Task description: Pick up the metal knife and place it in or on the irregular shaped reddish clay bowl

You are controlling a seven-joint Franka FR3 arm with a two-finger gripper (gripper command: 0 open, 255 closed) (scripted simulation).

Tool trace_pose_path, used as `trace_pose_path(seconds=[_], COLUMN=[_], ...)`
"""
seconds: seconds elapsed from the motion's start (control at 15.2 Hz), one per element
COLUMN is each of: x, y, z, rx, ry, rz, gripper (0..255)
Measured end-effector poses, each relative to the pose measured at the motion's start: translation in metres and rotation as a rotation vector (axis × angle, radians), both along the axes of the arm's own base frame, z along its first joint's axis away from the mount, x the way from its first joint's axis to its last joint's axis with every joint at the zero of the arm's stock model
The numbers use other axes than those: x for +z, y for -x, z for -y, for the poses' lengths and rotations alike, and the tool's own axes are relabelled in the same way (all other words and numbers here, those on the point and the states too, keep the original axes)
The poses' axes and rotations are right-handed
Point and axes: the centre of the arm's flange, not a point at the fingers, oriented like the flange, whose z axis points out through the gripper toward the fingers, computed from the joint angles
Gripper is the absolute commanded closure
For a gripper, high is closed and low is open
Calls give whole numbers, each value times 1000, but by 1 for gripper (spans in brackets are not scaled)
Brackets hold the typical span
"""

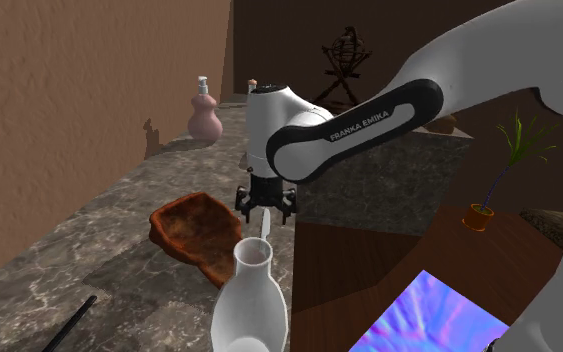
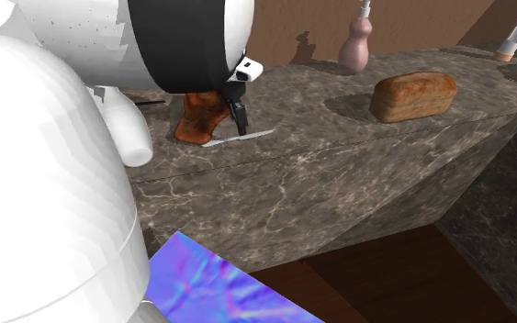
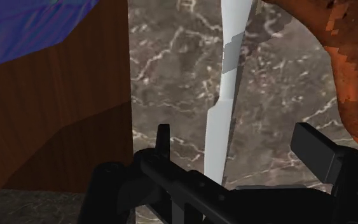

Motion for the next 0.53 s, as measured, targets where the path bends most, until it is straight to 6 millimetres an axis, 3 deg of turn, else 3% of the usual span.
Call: trace_pose_path(seconds=[0.53], x=[-36], y=[-8], z=[6], rx=[-19], ry=[1], rz=[6], gripper=[0])
